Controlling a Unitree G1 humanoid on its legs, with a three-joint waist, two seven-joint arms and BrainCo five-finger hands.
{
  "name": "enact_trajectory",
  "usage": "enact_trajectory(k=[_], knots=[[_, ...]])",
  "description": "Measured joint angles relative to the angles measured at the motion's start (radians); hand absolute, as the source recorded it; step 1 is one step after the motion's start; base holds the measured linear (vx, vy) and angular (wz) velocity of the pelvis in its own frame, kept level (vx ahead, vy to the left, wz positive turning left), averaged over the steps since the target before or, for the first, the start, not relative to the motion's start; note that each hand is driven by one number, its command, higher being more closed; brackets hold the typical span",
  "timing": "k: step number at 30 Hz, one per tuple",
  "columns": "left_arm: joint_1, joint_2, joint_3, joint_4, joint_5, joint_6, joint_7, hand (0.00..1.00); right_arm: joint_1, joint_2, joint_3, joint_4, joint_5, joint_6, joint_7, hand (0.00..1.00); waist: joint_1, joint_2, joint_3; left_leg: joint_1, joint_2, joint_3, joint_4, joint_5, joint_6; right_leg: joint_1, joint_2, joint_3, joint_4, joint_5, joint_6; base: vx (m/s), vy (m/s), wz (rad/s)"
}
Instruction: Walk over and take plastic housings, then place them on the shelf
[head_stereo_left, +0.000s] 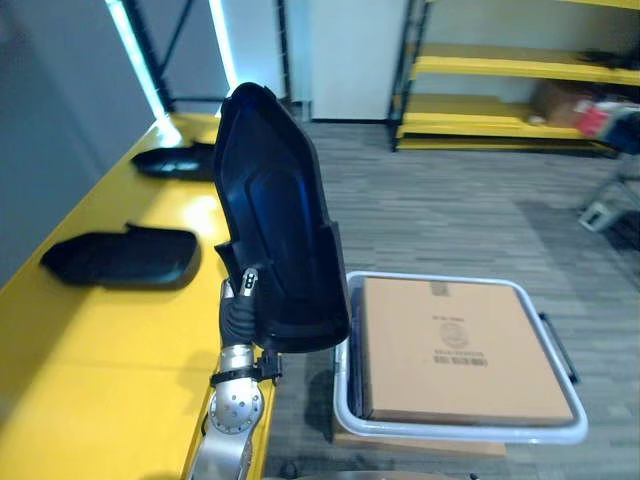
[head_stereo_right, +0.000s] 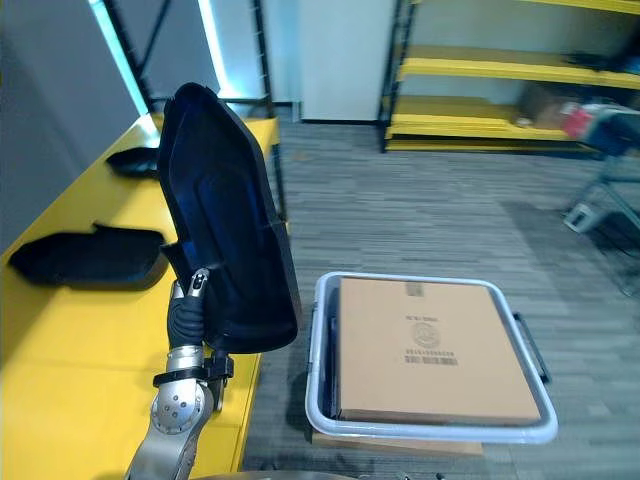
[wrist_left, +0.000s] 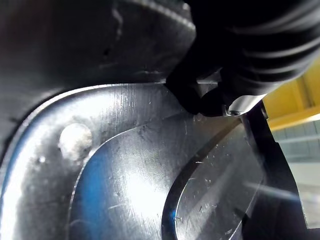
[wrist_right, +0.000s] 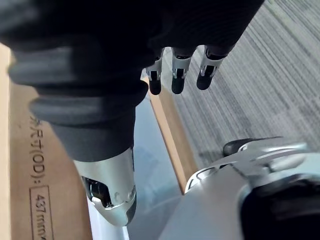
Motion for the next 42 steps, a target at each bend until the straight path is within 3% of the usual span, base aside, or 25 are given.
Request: enact_trajectory(k=[1, 2, 3, 4, 6, 7, 10, 14, 16, 18, 22, 23, 24, 25, 26, 28, 30, 33, 39, 42], knots=[[-0.022, 0.0, -0.02, -0.005, -0.001, 0.0, 0.0, 1.0, 0.002, -0.008, 0.004, 0.008, -0.009, -0.001, -0.005, 0.0, -0.003, 0.011, 0.0, -0.062, 0.03, 0.192, 0.132, -0.091, 0.08, -0.012, -0.007, -0.057, 0.006, 0.001, 0.0, -0.17, 0.049, 1.22], [-0.033, 0.0, -0.023, -0.007, -0.001, -0.001, -0.002, 1.0, 0.0, -0.009, 0.008, 0.009, -0.01, 0.0, -0.004, 0.0, -0.005, 0.011, 0.0, -0.075, 0.049, 0.273, 0.2, -0.122, 0.1, -0.011, -0.015, -0.079, 0.011, 0.001, 0.0, -0.07, 0.011, 1.12], [-0.053, 0.0, -0.028, -0.006, -0.001, -0.003, -0.001, 1.0, 0.003, -0.008, 0.022, 0.008, -0.011, 0.001, -0.005, 0.0, -0.01, 0.007, -0.002, -0.06, 0.087, 0.414, 0.309, -0.196, 0.11, -0.003, -0.036, -0.112, 0.022, 0.002, 0.001, -0.03, 0.031, 0.9], [-0.07, -0.002, -0.043, -0.005, -0.001, -0.006, -0.002, 1.0, 0.015, -0.009, 0.037, 0.002, -0.011, 0.0, -0.004, 0.0, -0.026, 0.001, -0.007, -0.02, 0.132, 0.526, 0.379, -0.257, 0.113, 0.012, -0.053, -0.15, 0.028, 0.005, 0.005, -0.04, 0.086, 0.96], [-0.114, -0.004, -0.077, 0.007, -0.009, -0.018, -0.002, 1.0, 0.025, -0.013, 0.029, -0.009, -0.009, -0.002, -0.008, 0.0, -0.051, 0.028, -0.026, 0.043, 0.188, 0.649, 0.366, -0.316, 0.077, 0.035, -0.066, -0.215, 0.046, 0.006, 0.01, -0.02, 0.142, 0.99], [-0.156, -0.011, -0.114, 0.022, -0.009, -0.028, -0.003, 1.0, 0.038, -0.009, 0.002, -0.005, -0.006, -0.002, -0.021, 0.0, -0.065, 0.047, -0.04, 0.079, 0.154, 0.663, 0.278, -0.324, 0.062, 0.048, -0.071, -0.245, 0.048, 0.016, 0.028, 0.02, 0.176, 0.93], [-0.193, -0.006, -0.143, 0.041, -0.009, -0.039, -0.003, 1.0, 0.039, 0.006, -0.007, -0.002, -0.007, -0.003, -0.01, 0.0, -0.092, 0.028, -0.054, 0.095, 0.075, 0.601, 0.174, -0.262, 0.1, 0.08, -0.08, -0.311, -0.005, 0.082, 0.021, 0.01, 0.201, 0.78], [-0.188, -0.006, -0.133, 0.045, -0.009, -0.039, -0.002, 1.0, 0.04, 0.005, -0.003, -0.002, -0.021, -0.003, -0.001, 0.0, -0.075, 0.028, -0.054, 0.103, 0.049, 0.558, 0.16, -0.257, 0.108, 0.09, -0.1, -0.307, 0.029, 0.106, 0.0, -0.04, 0.108, 0.37], [-0.178, -0.01, -0.138, 0.045, -0.008, -0.039, -0.003, 1.0, 0.043, -0.012, -0.003, -0.007, -0.028, -0.003, 0.004, 0.0, -0.076, 0.043, -0.052, 0.123, 0.029, 0.494, 0.124, -0.257, 0.11, 0.035, -0.123, -0.151, 0.151, 0.06, -0.099, -0.05, 0.066, 0.51], [-0.17, -0.01, -0.135, 0.052, -0.007, -0.04, -0.001, 1.0, 0.048, -0.013, 0.0, -0.022, -0.028, -0.002, 0.01, 0.0, -0.092, 0.054, -0.049, 0.132, 0.015, 0.424, 0.088, -0.24, 0.108, -0.034, -0.027, 0.169, 0.182, -0.044, -0.081, -0.07, 0.003, 0.85], [-0.17, -0.011, -0.137, 0.087, 0.012, -0.04, 0.0, 1.0, 0.09, -0.012, 0.007, -0.033, -0.021, 0.003, 0.024, 0.0, -0.098, 0.048, -0.044, 0.134, -0.04, 0.258, 0.053, -0.187, 0.111, -0.16, 0.123, 0.544, 0.254, -0.094, -0.08, -0.06, -0.069, 1.33], [-0.167, -0.013, -0.145, 0.095, 0.014, -0.04, 0.005, 1.0, 0.116, -0.012, 0.011, -0.034, -0.013, 0.008, 0.024, 0.0, -0.103, 0.044, -0.042, 0.121, -0.061, 0.201, 0.048, -0.184, 0.108, -0.181, 0.146, 0.609, 0.262, -0.104, -0.059, -0.07, -0.095, 1.82], [-0.164, -0.013, -0.146, 0.095, 0.015, -0.04, 0.008, 1.0, 0.125, -0.007, 0.013, -0.035, -0.012, 0.009, 0.024, 0.0, -0.104, 0.034, -0.043, 0.123, -0.072, 0.191, 0.039, -0.184, 0.108, -0.185, 0.141, 0.625, 0.249, -0.102, -0.053, -0.03, -0.123, 1.82], [-0.144, -0.016, -0.145, 0.091, 0.015, -0.045, 0.014, 1.0, 0.155, 0.023, 0.029, -0.03, -0.004, 0.011, 0.025, 0.0, -0.096, -0.021, -0.043, 0.155, -0.119, 0.183, 0.008, -0.177, 0.11, -0.192, 0.08, 0.623, 0.195, -0.078, -0.032, 0.11, -0.138, 1.78], [-0.113, -0.049, -0.145, 0.09, 0.014, -0.045, 0.019, 1.0, 0.175, 0.018, 0.037, -0.051, 0.002, 0.014, 0.026, 0.0, -0.1, -0.006, -0.043, 0.112, -0.092, 0.203, 0.114, -0.191, 0.101, -0.187, 0.071, 0.562, 0.215, -0.08, -0.029, 0.16, -0.166, 1.48], [-0.052, -0.072, -0.132, 0.076, 0.011, -0.047, 0.019, 1.0, 0.169, -0.007, 0.06, -0.067, 0.001, 0.024, 0.031, 0.0, -0.069, 0.018, -0.048, 0.099, -0.065, 0.21, 0.116, -0.214, 0.092, -0.178, 0.084, 0.534, 0.191, -0.074, -0.027, 0.12, -0.116, 0.61], [-0.029, -0.059, -0.125, 0.075, 0.008, -0.047, 0.017, 1.0, 0.163, -0.022, 0.086, -0.08, -0.004, 0.019, 0.044, 0.0, -0.065, 0.021, -0.052, 0.098, -0.042, 0.221, 0.082, -0.21, 0.085, -0.149, 0.096, 0.502, 0.119, -0.045, -0.029, 0.05, -0.067, 0.44], [-0.006, -0.056, -0.121, 0.07, -0.01, -0.047, 0.006, 1.0, 0.15, -0.012, 0.089, -0.112, -0.003, 0.017, 0.043, 0.0, -0.059, 0.016, -0.061, 0.102, -0.011, 0.249, 0.05, -0.19, 0.058, -0.116, 0.11, 0.463, 0.037, 0.003, -0.026, 0.09, -0.059, 0.28], [-0.006, -0.057, -0.123, 0.07, -0.03, -0.045, -0.026, 1.0, 0.126, 0.014, 0.098, -0.113, -0.005, -0.002, 0.034, 0.0, -0.043, -0.025, -0.088, 0.119, -0.004, 0.247, 0.044, -0.163, 0.067, -0.053, 0.122, 0.453, -0.036, 0.032, -0.035, 0.15, -0.038, 0.08], [-0.005, -0.056, -0.122, 0.07, -0.03, -0.042, -0.024, 1.0, 0.126, 0.016, 0.097, -0.111, -0.007, -0.005, 0.023, 0.0, -0.036, -0.027, -0.089, 0.137, -0.003, 0.238, 0.042, -0.162, 0.067, -0.032, 0.124, 0.458, -0.037, 0.039, -0.04, 0.09, -0.017, 0.12]])
